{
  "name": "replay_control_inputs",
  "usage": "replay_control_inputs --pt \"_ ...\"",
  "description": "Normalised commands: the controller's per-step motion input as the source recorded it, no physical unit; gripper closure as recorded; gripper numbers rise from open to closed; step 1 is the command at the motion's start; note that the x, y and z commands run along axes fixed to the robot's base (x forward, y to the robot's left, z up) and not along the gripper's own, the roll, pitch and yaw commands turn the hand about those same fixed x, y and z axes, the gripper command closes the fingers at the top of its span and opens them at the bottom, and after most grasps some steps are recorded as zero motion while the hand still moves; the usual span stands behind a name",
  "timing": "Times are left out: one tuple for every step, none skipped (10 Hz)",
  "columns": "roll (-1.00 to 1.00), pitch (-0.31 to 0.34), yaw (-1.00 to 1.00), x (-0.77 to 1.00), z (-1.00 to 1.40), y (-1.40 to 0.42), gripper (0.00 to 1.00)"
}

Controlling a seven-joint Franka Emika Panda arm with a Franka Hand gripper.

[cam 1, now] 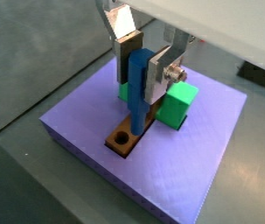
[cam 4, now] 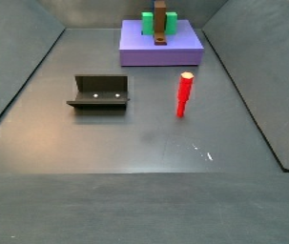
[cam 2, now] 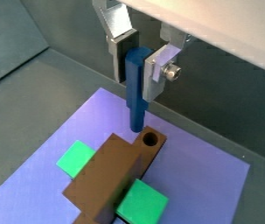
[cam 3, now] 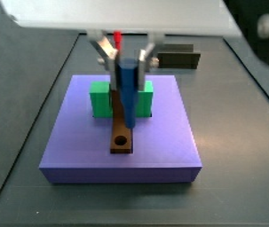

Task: Pick up the blue object. Move up. Move to above the board. Insert the blue object.
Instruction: Insert the blue object.

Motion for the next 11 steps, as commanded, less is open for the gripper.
replay_control_inputs --pt "0.0 0.157 -0.25 0.12 -0.2 0.0 1.0" --pt "0.0 0.169 -0.23 0.05 -0.17 0.0 1.0" --pt "0.0 0.151 -0.15 0.0 -0.07 0.0 1.0" --pt "0.0 0.131 -0.08 -0.06 -0.01 -0.03 1.0" --pt "0.0 0.107 -0.03 -0.03 -0.01 -0.08 1.0" --pt "-0.01 0.1 0.0 -0.13 0.0 -0.12 1.0" --pt "-0.07 0.027 0.14 -0.05 -0.07 -0.01 1.0" --pt "-0.13 0.0 0.27 -0.09 -0.04 0.0 1.0" --pt "-0.15 0.0 0.3 -0.07 -0.01 0.0 1.0" --pt "-0.11 0.0 0.19 0.0 0.0 0.0 1.0" --pt "-0.05 0.011 0.1 0.0 -0.03 0.0 1.0"
